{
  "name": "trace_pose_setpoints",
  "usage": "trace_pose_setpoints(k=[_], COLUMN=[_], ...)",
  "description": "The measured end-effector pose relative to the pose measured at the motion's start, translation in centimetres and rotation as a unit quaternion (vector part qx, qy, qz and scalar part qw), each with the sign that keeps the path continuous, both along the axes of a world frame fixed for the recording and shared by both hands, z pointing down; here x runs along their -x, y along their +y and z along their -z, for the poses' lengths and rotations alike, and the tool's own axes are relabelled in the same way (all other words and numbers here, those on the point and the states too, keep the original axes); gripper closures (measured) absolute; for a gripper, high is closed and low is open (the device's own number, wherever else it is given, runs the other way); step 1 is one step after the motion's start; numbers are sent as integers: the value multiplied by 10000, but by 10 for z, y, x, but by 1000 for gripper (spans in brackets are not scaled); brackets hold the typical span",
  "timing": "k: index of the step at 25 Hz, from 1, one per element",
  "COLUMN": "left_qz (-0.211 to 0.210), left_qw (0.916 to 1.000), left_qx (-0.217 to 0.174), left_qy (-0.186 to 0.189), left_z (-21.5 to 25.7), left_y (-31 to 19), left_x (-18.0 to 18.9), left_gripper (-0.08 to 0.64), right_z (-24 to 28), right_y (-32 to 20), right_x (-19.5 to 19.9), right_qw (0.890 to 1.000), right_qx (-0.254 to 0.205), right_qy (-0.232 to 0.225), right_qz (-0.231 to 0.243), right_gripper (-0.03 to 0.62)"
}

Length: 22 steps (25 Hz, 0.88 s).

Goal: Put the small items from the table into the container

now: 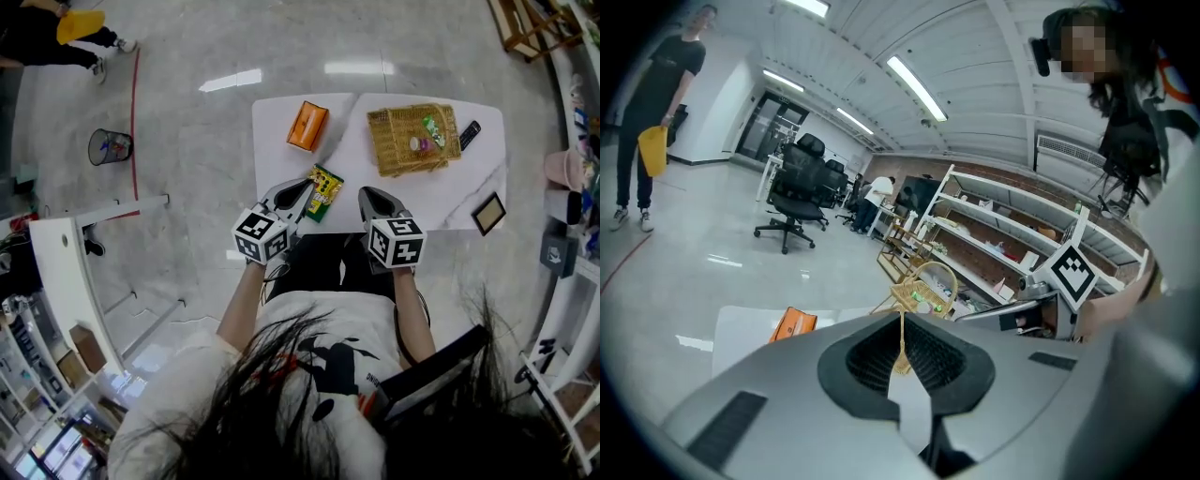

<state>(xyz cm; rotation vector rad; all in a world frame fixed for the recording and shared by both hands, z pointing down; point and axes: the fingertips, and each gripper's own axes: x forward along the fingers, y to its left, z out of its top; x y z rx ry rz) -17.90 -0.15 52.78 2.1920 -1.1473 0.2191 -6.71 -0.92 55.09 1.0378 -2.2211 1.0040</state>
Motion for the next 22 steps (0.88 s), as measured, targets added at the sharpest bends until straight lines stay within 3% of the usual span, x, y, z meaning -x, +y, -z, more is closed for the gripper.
trace_pose_setpoints(k=[7, 13, 14, 16, 18, 22], left_qz=[186, 238, 229, 226, 257, 344], left_qw=[9997, 9993, 9992, 9990, 9986, 9978], left_qx=[162, 288, 310, 368, 441, 568], left_qy=[-66, -94, -103, -124, -119, -61], left_z=[-29, -56, -60, -71, -84, -109], left_y=[1, 4, 5, 6, 7, 12], left_x=[22, 43, 47, 53, 59, 65], left_gripper=[554, 554, 554, 554, 554, 554], right_z=[-61, -140, -152, -177, -202, -248], right_y=[-6, -8, -6, 0, 5, 16], right_x=[10, 29, 34, 45, 55, 64], right_qw=[9991, 9911, 9888, 9821, 9734, 9521], right_qx=[121, 575, 674, 900, 1079, 1246], right_qy=[313, 655, 665, 682, 774, 1189], right_qz=[245, 1002, 1155, 1506, 1866, 2528], right_gripper=[569, 566, 553, 455, 402, 344])
